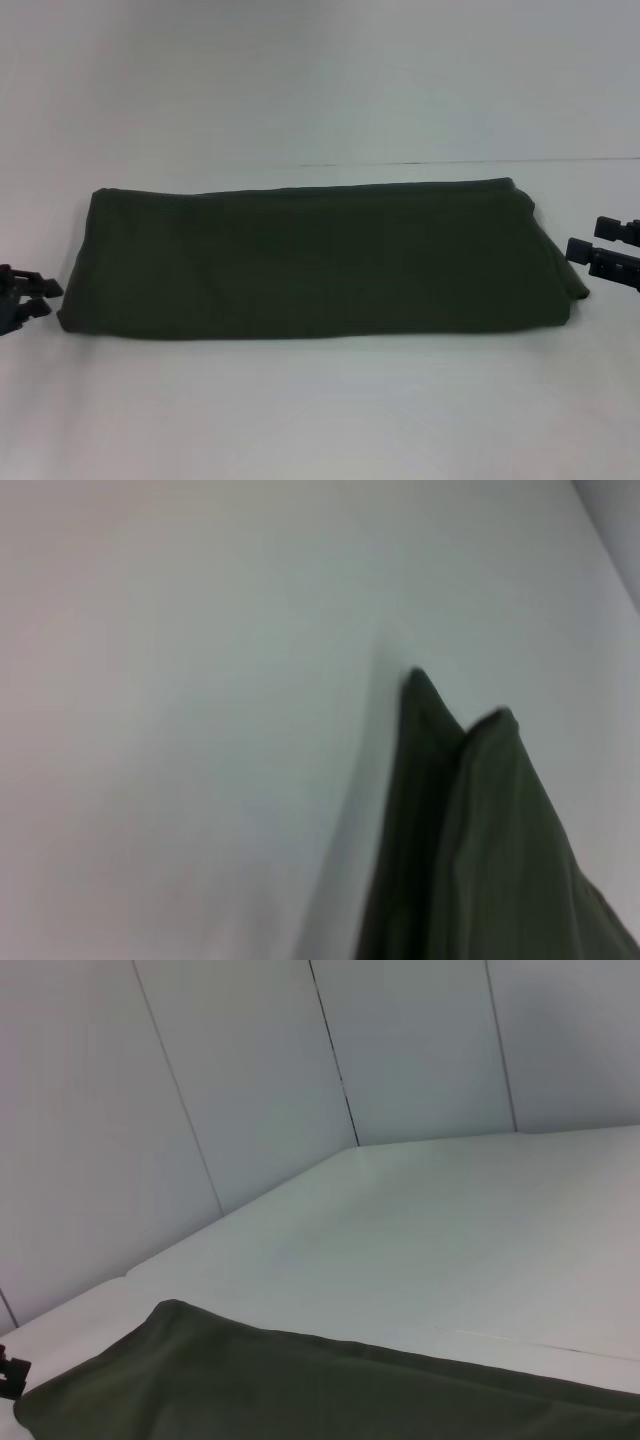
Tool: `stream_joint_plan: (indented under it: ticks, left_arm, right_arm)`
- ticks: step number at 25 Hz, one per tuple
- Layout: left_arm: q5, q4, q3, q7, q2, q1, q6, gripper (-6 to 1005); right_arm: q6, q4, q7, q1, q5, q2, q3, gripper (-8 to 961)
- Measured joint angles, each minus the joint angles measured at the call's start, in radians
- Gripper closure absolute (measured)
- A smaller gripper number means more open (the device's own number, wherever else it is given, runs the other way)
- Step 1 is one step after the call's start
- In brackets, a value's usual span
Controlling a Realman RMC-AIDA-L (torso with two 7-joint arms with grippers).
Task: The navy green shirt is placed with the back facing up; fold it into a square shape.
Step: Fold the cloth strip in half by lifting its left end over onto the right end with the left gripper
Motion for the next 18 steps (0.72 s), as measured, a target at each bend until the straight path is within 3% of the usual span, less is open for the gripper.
stream_joint_plan:
  ticks: [7,12,18]
  left_arm:
    - [0.000,0.009,-0.125,0.003,0.003,0.034,0.069,688]
    - [-0.014,-0.015,-0.163,-0.002,-0.009,0.064,0.139,462]
    - [-0.044,-0.087,-0.155,0.000,-0.021,0.060,0.123,247]
  right_arm:
    - [-0.007,-0.003,0.000,0.000,0.000,-0.001,-0.006,185]
    - [-0.009,-0.005,0.000,0.000,0.000,-0.002,-0.007,185]
    - [-0.009,-0.004,-0.009,0.001,0.001,-0.003,-0.008,185]
